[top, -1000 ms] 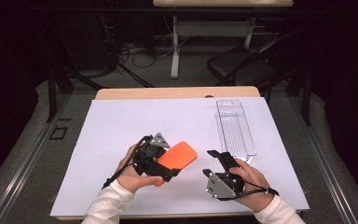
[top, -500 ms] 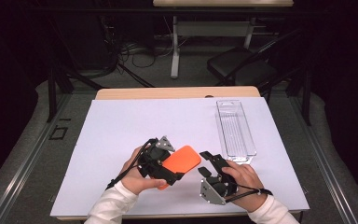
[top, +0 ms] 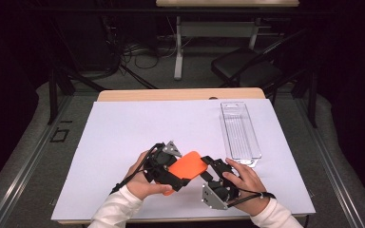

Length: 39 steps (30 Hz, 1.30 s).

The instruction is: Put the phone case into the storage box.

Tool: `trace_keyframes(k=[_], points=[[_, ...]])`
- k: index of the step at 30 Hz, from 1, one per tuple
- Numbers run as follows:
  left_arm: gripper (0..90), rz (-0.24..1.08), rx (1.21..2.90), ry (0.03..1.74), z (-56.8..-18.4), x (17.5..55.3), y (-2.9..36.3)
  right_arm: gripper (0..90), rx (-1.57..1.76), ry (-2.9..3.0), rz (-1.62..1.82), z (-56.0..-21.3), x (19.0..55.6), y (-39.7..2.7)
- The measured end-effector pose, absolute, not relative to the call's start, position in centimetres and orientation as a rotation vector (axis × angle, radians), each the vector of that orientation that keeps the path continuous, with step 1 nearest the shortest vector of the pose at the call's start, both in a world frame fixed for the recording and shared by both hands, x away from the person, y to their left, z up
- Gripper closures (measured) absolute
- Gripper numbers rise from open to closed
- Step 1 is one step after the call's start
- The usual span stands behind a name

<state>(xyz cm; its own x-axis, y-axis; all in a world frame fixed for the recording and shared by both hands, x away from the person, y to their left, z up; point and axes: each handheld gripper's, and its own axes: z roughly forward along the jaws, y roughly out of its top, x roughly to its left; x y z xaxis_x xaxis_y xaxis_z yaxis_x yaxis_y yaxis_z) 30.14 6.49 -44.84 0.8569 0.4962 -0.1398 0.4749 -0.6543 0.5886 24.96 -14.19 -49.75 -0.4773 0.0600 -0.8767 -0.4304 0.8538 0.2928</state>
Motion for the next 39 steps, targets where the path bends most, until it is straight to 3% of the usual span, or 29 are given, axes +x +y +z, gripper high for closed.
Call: trace_keyframes(k=[39], points=[[16.0, -0.046, 2.426, 0.624, -45.4, 29.3, 4.8, 69.5, -0.443, 1.847, 0.475, -52.3, 24.6, -13.6]])
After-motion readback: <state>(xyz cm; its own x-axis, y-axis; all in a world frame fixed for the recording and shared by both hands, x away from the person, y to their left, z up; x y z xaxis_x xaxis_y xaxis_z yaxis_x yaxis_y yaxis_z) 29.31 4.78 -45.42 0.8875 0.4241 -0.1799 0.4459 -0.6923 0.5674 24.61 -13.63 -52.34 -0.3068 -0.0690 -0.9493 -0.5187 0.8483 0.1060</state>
